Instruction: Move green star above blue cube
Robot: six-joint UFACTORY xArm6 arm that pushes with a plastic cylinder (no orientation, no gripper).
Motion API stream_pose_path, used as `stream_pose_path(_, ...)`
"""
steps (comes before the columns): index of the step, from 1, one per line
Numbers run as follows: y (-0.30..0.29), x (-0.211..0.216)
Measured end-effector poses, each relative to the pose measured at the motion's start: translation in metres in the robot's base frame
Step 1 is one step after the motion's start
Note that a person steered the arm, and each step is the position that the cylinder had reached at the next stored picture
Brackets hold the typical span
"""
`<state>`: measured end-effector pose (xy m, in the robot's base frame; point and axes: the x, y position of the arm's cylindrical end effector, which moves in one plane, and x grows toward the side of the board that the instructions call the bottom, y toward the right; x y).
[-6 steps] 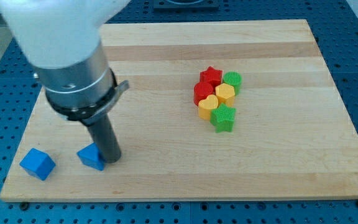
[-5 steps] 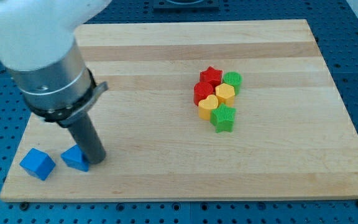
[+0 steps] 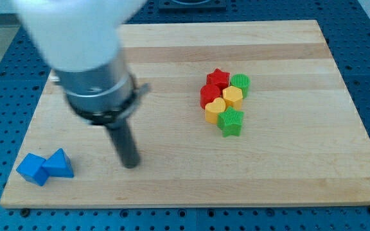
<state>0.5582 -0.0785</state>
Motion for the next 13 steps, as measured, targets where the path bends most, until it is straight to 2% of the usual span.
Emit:
stream_pose_path(2,0.176,-0.004)
stream_pose_path(3,0.202,-0.049)
stream_pose_path(4,0.188,-0.063)
stream_pose_path(7,0.102,-0.07)
stream_pose_path(10,-0.01,-0.079)
stream_pose_path(12,-0.051,-0.123)
stream_pose_path(13,-0.073,-0.123)
